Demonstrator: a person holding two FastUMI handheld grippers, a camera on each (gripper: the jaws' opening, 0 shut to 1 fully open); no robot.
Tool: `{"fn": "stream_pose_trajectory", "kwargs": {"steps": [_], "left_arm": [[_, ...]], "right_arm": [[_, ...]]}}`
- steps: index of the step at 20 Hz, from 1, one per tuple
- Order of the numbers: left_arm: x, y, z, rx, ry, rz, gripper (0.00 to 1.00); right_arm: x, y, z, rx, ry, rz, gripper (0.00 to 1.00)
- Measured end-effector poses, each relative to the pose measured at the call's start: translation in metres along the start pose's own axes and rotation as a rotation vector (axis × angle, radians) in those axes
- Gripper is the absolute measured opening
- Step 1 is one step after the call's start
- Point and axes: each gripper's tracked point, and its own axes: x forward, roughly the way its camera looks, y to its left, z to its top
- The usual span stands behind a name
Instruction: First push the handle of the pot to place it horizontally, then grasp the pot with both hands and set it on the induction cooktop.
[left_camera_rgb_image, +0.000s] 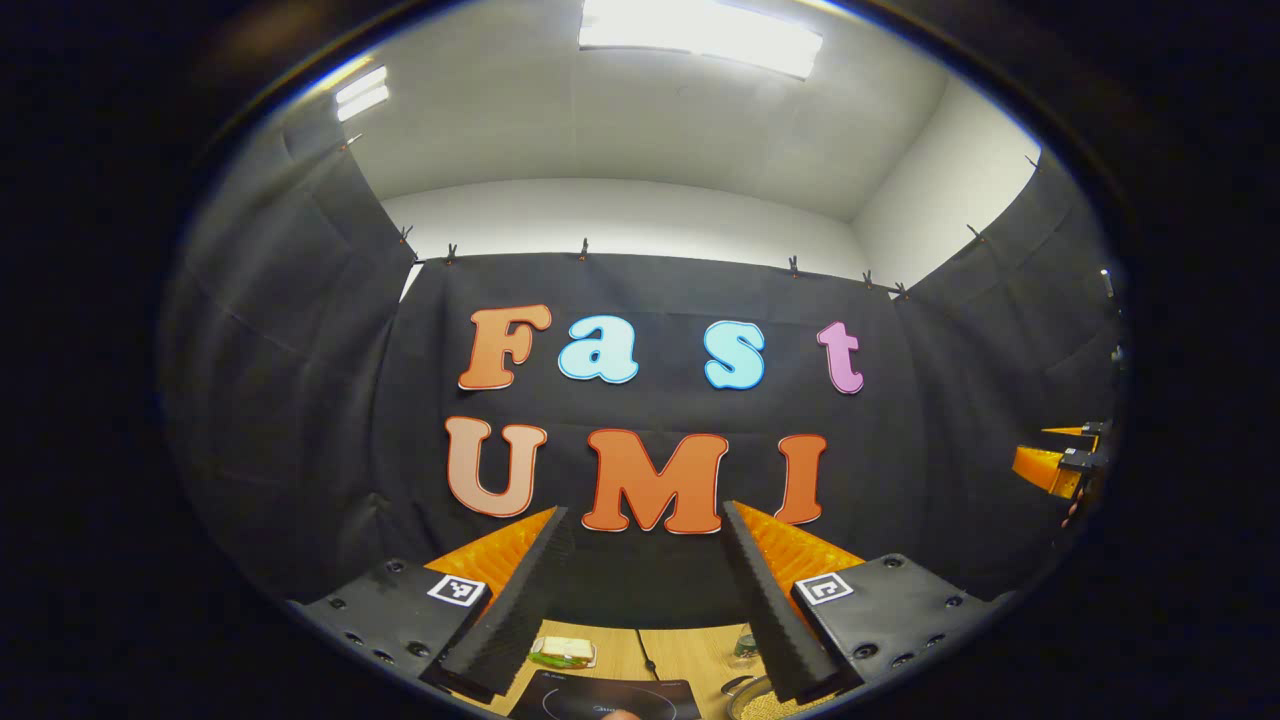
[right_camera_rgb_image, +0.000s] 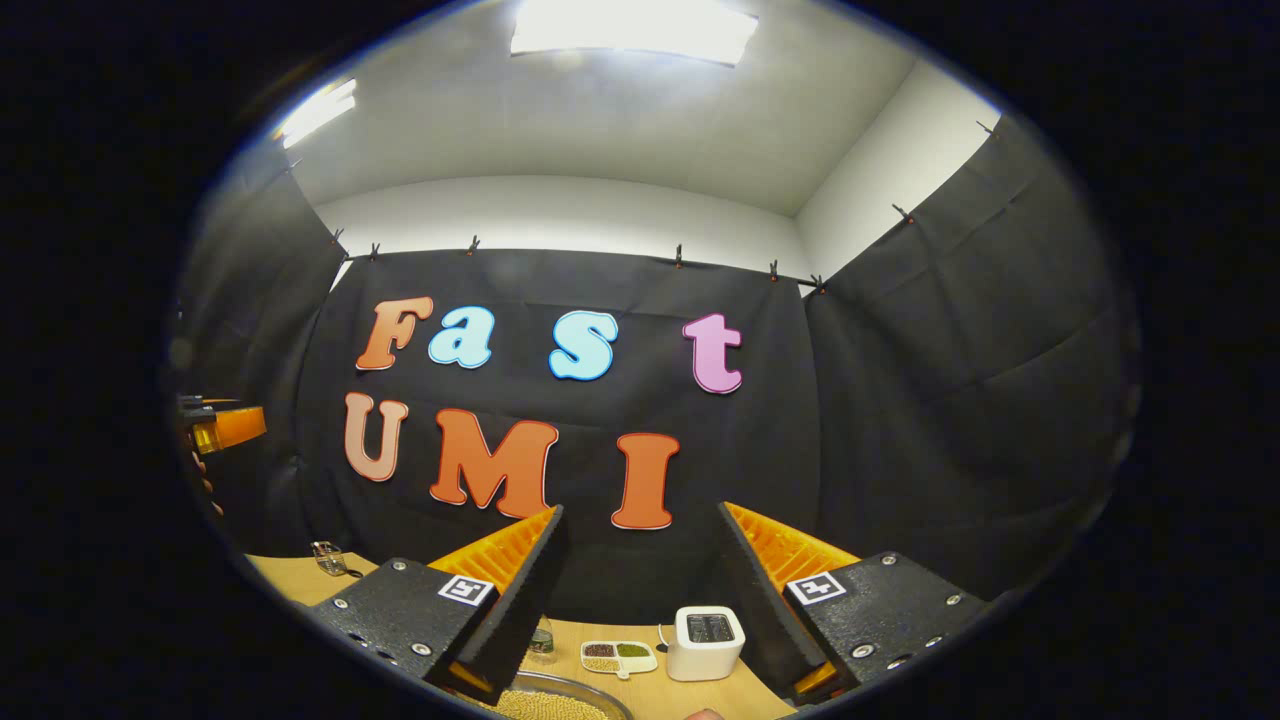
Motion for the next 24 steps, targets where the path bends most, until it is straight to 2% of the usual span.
{"fn": "stream_pose_trajectory", "kwargs": {"steps": [13,24], "left_arm": [[-0.003,-0.007,-0.015,-0.053,0.006,-0.057,0.96],[-0.005,0.005,-0.061,-0.011,0.064,-0.016,0.96]], "right_arm": [[-0.02,-0.003,0.0,-0.002,0.008,-0.002,0.91],[-0.062,0.002,-0.081,0.023,0.163,0.0,0.91]]}}
